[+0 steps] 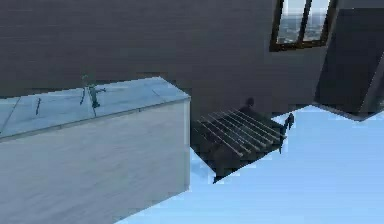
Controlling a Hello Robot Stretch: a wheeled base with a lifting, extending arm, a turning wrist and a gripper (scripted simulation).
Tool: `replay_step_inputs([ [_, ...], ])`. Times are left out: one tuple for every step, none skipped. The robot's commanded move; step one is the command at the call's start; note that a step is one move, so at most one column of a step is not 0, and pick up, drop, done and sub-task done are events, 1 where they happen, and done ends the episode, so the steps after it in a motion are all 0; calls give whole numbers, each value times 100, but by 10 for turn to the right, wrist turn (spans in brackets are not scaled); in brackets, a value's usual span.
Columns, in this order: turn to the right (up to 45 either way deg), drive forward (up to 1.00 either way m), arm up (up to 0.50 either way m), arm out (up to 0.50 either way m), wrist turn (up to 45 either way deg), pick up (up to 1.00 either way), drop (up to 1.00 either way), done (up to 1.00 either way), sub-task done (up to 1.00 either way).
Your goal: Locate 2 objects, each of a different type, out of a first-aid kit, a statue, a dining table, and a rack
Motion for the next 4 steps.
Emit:
replay_step_inputs([
  [450, 0, 0, 0, 0, 0, 0, 0, 0],
  [450, 0, 0, 0, 0, 0, 0, 0, 0],
  [450, 0, 0, 0, 0, 0, 0, 0, 0],
  [210, 0, 0, 0, 0, 0, 0, 0, 0],
])
